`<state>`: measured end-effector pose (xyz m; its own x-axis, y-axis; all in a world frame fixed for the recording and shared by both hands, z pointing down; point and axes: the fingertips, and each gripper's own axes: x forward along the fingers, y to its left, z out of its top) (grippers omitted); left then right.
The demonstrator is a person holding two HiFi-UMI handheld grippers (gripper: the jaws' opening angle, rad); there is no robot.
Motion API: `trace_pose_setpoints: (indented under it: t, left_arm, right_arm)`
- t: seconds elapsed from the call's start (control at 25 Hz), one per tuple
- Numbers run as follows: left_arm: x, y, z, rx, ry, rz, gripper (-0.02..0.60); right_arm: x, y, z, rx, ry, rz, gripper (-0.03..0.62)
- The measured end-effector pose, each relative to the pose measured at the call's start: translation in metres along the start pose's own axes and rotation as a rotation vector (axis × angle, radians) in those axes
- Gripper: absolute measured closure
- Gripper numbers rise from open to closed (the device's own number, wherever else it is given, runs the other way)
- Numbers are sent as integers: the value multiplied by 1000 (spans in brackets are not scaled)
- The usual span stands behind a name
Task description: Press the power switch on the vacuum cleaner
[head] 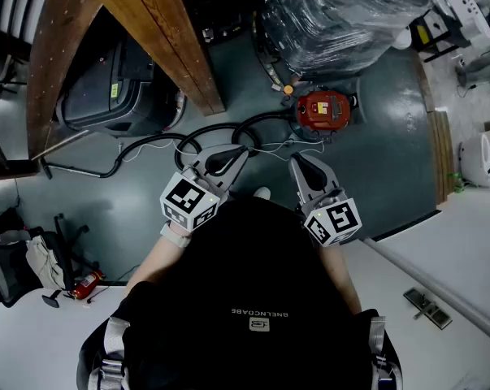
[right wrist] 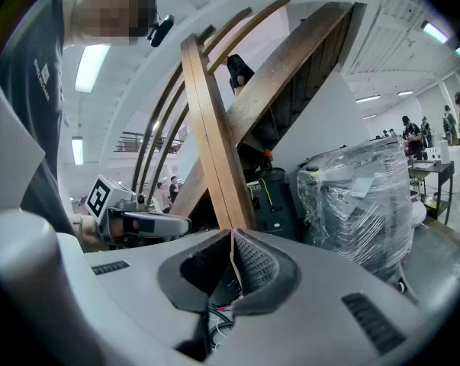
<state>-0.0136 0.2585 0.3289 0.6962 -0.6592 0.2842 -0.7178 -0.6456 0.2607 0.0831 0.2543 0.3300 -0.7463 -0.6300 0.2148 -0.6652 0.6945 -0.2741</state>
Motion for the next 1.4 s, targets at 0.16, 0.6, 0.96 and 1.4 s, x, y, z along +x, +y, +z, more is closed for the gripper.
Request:
trace_pose_setpoints:
  t: [0.16, 0.6, 0.96, 1.4]
  left_arm:
    - [7, -3, 2, 7, -1, 0, 566]
    - [22, -22, 2, 4, 11, 30, 566]
    - [35, -36, -4, 6, 32, 52, 566]
    - [45, 26, -2, -34, 31, 19, 566]
  right_arm:
    - [-2, -4, 0, -10, -6, 15, 562]
    - [-37, -32, 7, 36, -46, -3, 562]
    - [-56, -64, 4, 59, -53, -23, 562]
    - [0, -72, 7, 68, -18, -66, 562]
